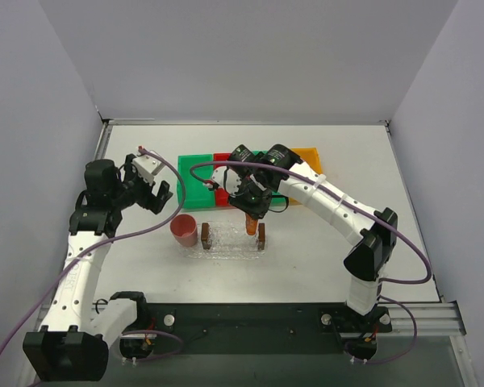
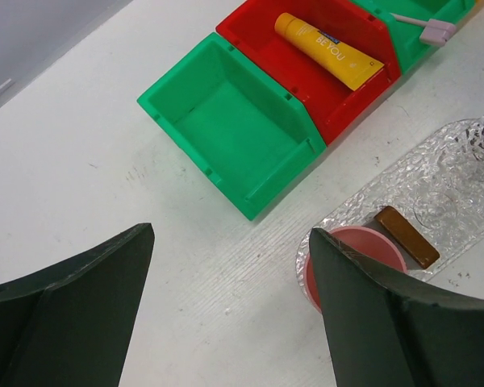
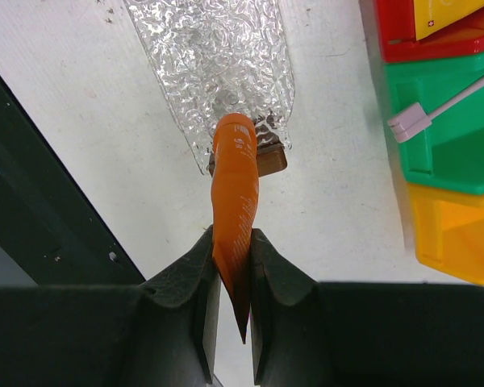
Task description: Prepare toiletry sets of a toothbrush and toothpaste on the tray
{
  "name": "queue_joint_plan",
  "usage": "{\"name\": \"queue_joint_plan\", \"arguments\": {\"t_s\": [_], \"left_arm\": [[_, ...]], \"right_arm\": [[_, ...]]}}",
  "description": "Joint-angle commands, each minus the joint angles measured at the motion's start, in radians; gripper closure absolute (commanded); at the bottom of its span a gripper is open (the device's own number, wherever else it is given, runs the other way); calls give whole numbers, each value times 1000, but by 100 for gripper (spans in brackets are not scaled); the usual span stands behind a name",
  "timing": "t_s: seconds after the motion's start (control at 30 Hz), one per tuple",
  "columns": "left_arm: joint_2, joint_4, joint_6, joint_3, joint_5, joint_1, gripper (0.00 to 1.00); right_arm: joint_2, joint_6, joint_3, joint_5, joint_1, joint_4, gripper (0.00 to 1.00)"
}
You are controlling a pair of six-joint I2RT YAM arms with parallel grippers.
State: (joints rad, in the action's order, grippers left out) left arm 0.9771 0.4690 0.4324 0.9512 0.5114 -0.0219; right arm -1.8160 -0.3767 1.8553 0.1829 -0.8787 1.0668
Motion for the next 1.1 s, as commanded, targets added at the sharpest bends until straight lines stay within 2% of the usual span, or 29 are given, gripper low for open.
{"name": "queue_joint_plan", "arguments": {"t_s": [0.0, 0.33, 1.07], "left_arm": [[-12, -12, 22, 8, 35, 16, 11], [-14, -15, 38, -8, 65, 66, 11], [-11, -18, 51, -26, 88, 88, 11]], "right_arm": [[-5, -11, 33, -14, -6, 45, 100], [-23, -11, 30, 7, -11, 45, 100], [-19, -1, 58, 10, -20, 30, 100]]}}
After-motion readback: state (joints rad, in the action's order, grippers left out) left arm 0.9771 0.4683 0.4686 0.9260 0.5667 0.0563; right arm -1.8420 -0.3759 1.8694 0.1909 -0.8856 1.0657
